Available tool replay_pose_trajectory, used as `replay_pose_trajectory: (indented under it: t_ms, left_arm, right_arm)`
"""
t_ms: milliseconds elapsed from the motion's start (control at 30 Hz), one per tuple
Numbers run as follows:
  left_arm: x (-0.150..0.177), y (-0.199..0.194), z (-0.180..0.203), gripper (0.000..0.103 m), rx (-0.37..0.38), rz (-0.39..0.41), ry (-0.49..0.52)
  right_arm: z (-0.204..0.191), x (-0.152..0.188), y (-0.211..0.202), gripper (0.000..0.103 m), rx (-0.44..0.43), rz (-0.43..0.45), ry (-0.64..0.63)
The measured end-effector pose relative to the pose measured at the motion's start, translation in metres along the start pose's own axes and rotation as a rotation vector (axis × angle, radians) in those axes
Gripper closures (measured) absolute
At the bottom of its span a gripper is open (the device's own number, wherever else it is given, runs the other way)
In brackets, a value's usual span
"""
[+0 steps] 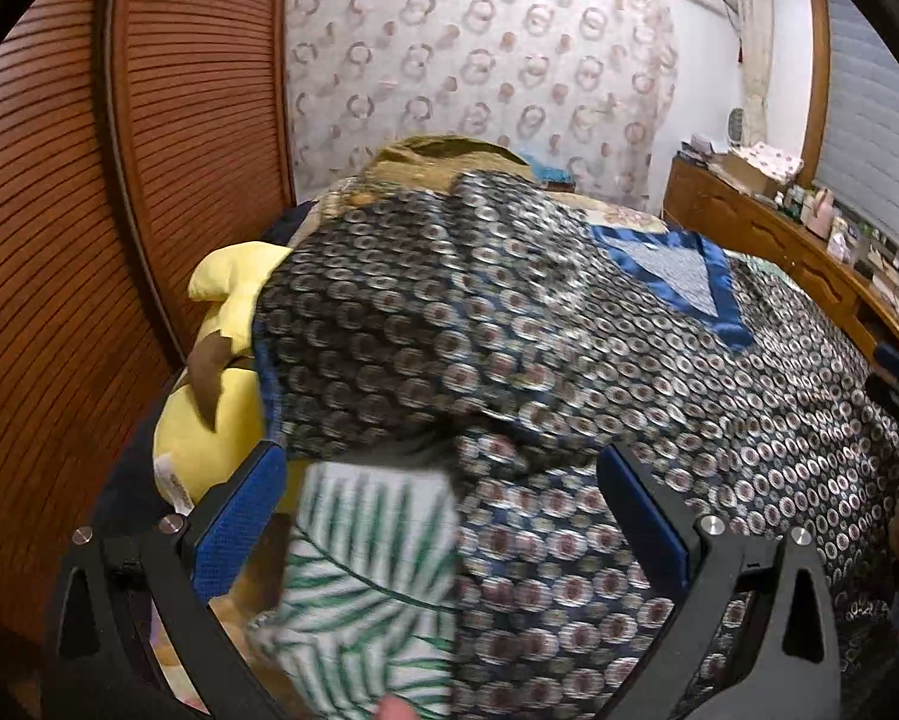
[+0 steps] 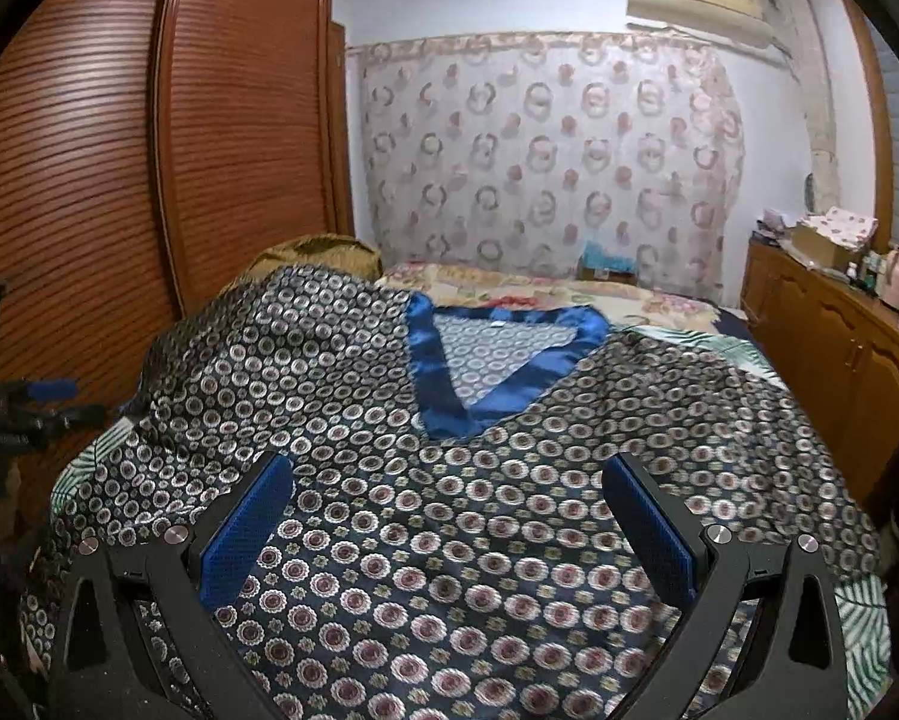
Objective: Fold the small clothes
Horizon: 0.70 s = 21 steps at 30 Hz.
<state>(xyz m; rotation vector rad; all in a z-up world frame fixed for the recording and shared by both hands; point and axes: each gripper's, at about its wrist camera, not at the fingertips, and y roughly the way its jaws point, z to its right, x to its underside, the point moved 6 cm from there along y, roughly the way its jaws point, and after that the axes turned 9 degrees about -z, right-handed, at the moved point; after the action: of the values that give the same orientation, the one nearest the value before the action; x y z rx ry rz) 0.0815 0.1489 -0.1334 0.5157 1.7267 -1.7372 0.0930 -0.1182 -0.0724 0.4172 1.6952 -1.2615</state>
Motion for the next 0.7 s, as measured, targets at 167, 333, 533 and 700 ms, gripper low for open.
replay_pose_trajectory:
  t_ms: [167,333,533,700]
  left_arm:
    - [-0.011,0.012,-0.026,0.014,0.007,-0.022,-0.009]
    - [-0.014,0.032,-0.05,0.025,0.04,-0.064,-0.052]
    - [-0.014,0.061,-0.076,0.025,0.048,-0.127,-0.134]
    - [-0.005,0.089,-0.086,0.025,0.105,-0.219,-0.193]
  right_arm:
    - [-0.006,-0.003,0.007,0.0,-0.026,-0.03,-0.046]
    - [-0.006,-0.004,0.02,0.0,-0.052,-0.07,-0.084]
    - [-0.007,-0.002,0.038,0.0,-0.054,-0.121,-0.106]
    - [-0.006,0.0,0.04,0.0,-0.051,-0.136,-0.107]
